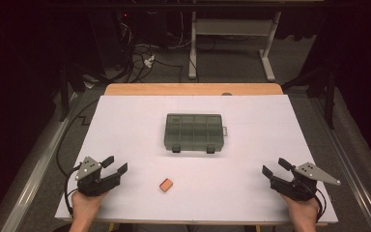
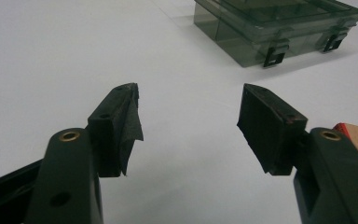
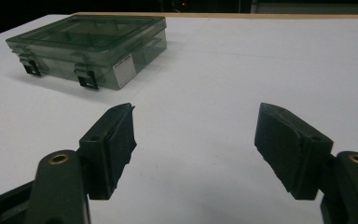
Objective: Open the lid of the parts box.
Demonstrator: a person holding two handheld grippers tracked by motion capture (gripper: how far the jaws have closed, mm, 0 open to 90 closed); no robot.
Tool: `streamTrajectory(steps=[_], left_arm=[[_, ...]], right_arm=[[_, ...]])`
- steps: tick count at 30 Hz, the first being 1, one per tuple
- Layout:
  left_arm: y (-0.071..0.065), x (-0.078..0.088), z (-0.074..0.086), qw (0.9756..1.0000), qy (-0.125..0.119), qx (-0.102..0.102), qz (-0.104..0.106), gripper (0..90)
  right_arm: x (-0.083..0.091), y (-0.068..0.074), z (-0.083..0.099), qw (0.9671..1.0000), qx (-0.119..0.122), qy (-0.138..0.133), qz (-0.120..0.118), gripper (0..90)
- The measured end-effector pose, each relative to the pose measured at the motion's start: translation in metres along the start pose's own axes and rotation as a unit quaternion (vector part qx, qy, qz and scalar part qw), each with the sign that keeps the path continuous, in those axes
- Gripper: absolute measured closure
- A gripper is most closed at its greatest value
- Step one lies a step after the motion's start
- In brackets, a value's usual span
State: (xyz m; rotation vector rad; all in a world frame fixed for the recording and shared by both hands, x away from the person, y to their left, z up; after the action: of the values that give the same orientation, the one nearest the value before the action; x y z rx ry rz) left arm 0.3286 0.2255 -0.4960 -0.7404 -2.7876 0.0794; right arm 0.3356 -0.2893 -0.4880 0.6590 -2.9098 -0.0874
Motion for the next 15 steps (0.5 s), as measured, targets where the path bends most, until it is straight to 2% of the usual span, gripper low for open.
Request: streamTrajectory(steps=[15], left_arm=[[-0.0003, 0.0004, -0.0015, 1.0, -0.003, 0.006, 0.002, 38.8]], right_arm=[[0.0002, 0.0003, -0.0001, 1.0, 0.0, 0.0, 0.0, 28.6]])
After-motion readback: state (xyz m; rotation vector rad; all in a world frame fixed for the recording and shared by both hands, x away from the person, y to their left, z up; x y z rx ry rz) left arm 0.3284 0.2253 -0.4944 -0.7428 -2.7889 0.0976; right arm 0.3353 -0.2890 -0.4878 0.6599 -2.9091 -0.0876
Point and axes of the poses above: each handheld gripper's, and its own axes: x roughly backward along the jaws, z roughly out of its underside, y roughly to its left, the point moved 7 cm from there along -x, roughly forward along the jaws, and after that the axes turned 15 degrees about -y, right-handed, at the moved point
